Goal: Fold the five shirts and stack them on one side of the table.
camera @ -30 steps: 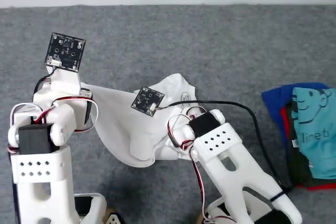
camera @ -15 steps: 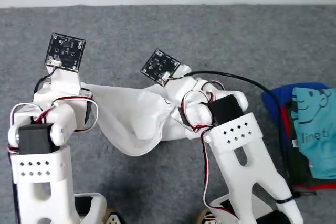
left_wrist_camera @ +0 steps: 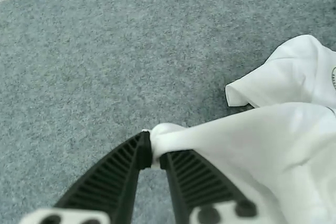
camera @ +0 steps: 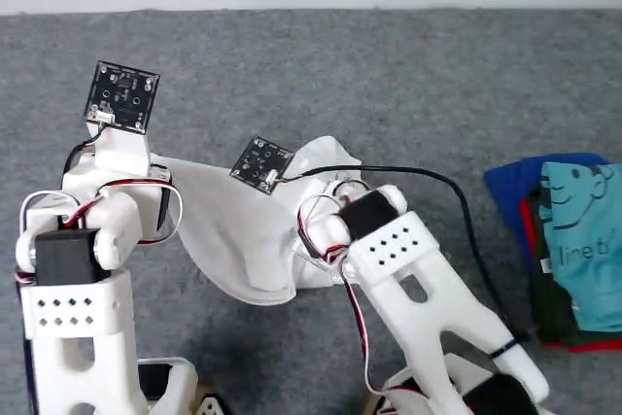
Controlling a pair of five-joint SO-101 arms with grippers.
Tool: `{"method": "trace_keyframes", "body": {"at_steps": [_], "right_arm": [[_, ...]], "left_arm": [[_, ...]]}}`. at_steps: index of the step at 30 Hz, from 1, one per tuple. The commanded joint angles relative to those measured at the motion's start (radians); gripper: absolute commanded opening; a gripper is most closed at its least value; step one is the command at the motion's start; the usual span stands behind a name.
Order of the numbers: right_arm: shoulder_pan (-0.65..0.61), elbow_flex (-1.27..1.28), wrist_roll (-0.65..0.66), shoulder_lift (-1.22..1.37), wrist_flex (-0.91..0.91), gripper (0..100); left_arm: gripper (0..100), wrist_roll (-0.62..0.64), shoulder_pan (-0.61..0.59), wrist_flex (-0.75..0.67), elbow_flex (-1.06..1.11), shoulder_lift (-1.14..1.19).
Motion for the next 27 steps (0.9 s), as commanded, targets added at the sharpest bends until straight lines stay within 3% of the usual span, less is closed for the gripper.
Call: {"method": "trace_keyframes", "body": {"at_steps": [1,8,14,27], "right_arm": [[-0.031,-0.005,-0.011,0.025,-0.036,7.5],[-0.101,-0.009,-0.009,0.064,-0.093,6.6],[-0.131,-0.028,-0.014,0.074,-0.09,15.2],[-0.131,-0.035,-0.015,0.074,-0.191,1.7]], "left_arm": [[1,0.008,0.005,-0.003,-0.004,0.0],[1,0.008,0.005,-0.003,-0.004,0.0],[1,0.008,0.005,-0.005,-0.004,0.0],[1,0.008,0.005,-0.005,-0.002,0.0]]}}
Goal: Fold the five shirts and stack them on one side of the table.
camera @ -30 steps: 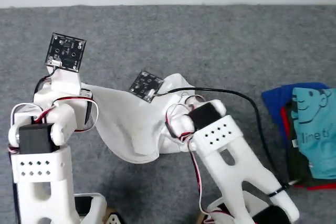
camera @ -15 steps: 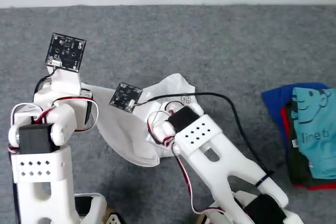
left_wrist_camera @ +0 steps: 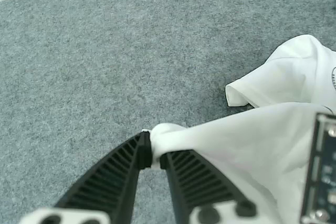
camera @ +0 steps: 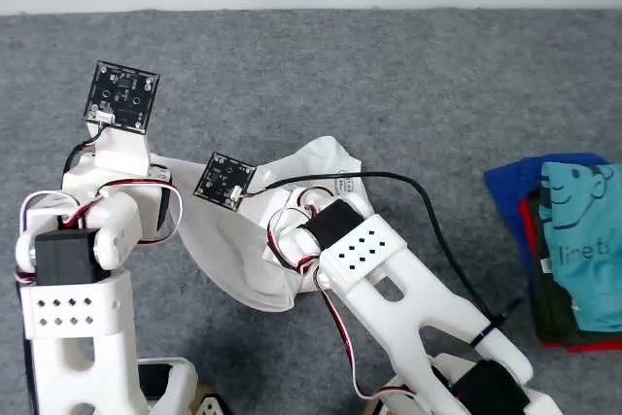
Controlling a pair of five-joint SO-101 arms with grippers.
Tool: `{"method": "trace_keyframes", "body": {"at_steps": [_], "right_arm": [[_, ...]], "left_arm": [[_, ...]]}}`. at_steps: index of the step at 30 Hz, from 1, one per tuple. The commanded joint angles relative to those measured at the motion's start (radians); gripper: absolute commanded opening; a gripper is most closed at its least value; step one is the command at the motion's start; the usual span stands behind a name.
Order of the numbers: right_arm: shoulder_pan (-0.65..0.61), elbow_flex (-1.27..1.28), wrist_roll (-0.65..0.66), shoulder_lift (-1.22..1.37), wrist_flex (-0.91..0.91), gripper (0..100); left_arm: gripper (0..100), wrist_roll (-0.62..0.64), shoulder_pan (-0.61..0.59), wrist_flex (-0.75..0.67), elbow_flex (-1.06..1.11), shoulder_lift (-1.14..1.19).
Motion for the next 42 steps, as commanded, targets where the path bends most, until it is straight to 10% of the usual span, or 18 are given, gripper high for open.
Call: {"method": "trace_keyframes", "body": {"at_steps": [1,10,29,42], "right_arm": [[-0.005,-0.035,-0.012,0.001,-0.042,0.9],[0.018,-0.057,-0.008,-0.008,-0.036,1.0],[0.501,-0.628,-0.011,0.002,-0.001,1.0],[0.639,-1.18,-0.054,0.34,-0.035,1.0]], "left_arm": [[1,0.008,0.005,-0.003,-0.002,0.0],[1,0.008,0.005,-0.002,-0.002,0.0],[2,0.005,-0.003,-0.181,-0.03,0.092],[2,-0.035,-0.052,-0.12,-0.869,0.931]]}}
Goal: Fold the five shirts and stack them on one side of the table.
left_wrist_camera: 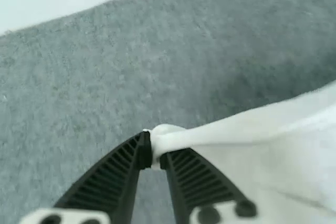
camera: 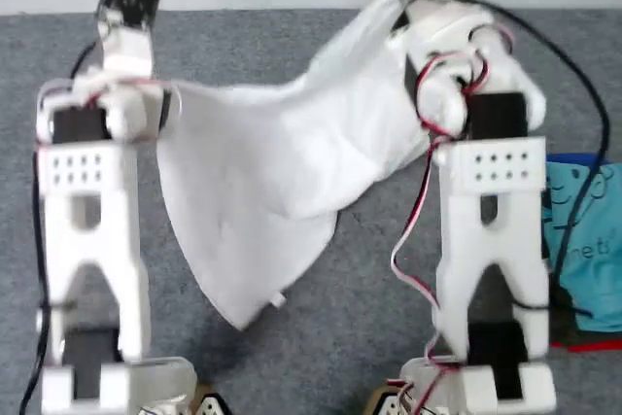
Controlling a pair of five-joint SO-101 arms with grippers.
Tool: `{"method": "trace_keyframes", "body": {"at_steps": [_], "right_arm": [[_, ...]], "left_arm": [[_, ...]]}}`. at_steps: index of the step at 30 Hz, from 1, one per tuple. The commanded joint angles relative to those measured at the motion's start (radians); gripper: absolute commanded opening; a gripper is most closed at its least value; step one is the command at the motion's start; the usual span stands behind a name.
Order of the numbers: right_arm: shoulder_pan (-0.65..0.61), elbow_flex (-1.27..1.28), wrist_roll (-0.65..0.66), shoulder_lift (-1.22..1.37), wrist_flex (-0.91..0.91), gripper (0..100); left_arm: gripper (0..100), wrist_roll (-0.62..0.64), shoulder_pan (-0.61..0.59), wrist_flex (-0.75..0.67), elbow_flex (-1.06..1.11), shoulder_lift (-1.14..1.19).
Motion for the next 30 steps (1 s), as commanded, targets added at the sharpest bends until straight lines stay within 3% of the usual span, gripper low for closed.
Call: {"method": "trace_keyframes", "body": {"at_steps": [1,7,12,18,23,28,30], "right_arm": [[0.031,-0.293,-0.044,0.116,-0.013,1.0],[0.036,-0.79,-0.121,0.312,0.053,1.0],[0.036,-1.094,-0.144,0.363,0.171,1.0],[0.074,-1.2,-0.173,0.354,0.305,1.0],[0.064,-1.088,-0.18,0.386,0.472,1.0],[-0.024,-0.922,-0.178,0.49,0.601,1.5],[-0.067,-0.856,-0.175,0.55,0.634,1.5]], "left_arm": [[2,-0.014,-0.02,0.063,-0.366,0.253],[2,-0.008,-0.032,0.181,-1.018,0.624],[1,0.015,-0.035,0.218,-1.534,0.781],[1,0.049,-0.029,0.285,-1.495,0.687],[1,0.025,-0.011,0.382,-1.497,0.697],[1,0.026,0.034,0.534,-1.494,0.698],[1,0.028,0.058,0.531,-1.449,0.7]]}}
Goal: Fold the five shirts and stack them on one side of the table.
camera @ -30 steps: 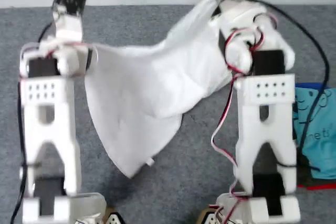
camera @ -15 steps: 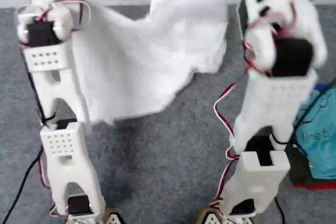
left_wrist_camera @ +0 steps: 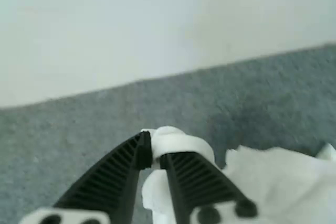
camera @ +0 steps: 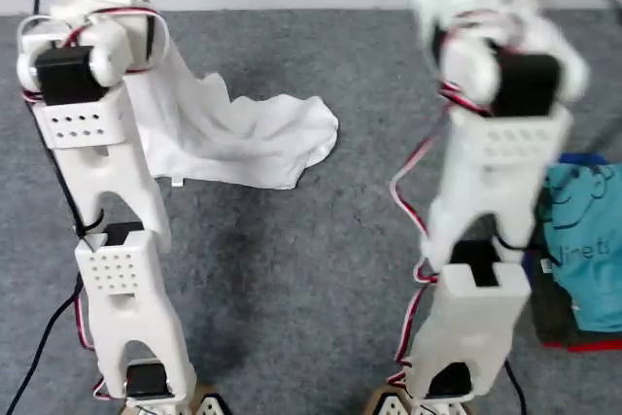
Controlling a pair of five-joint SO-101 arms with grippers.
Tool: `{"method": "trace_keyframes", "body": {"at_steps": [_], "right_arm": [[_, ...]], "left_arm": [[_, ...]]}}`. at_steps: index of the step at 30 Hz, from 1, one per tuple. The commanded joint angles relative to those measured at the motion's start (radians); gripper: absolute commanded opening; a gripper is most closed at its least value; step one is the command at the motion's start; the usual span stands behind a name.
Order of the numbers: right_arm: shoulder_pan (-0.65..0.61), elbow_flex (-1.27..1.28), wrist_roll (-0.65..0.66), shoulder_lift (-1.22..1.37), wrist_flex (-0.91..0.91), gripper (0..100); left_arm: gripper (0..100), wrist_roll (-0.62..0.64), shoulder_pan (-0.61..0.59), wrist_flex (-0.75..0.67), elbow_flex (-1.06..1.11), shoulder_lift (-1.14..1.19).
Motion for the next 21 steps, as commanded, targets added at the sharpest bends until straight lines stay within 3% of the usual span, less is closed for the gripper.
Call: {"method": "trace_keyframes", "body": {"at_steps": [1,6,13,17,21], "right_arm": [[-0.076,0.092,-0.009,0.074,0.05,1.5],[-0.127,0.101,-0.009,0.182,0.054,2.0],[-0.084,0.092,-0.009,0.188,0.119,12.1],[-0.048,0.092,-0.009,0.189,0.142,11.5],[-0.022,0.092,-0.008,0.189,0.148,11.5]], "left_arm": [[1,-0.009,0.052,0.031,0.027,-0.043],[1,-0.008,0.152,0.031,0.248,-0.044],[1,0.066,0.233,0.032,0.559,-0.069],[1,0.081,0.245,0.032,0.722,-0.203],[1,0.08,0.241,0.032,1.033,-0.436]]}}
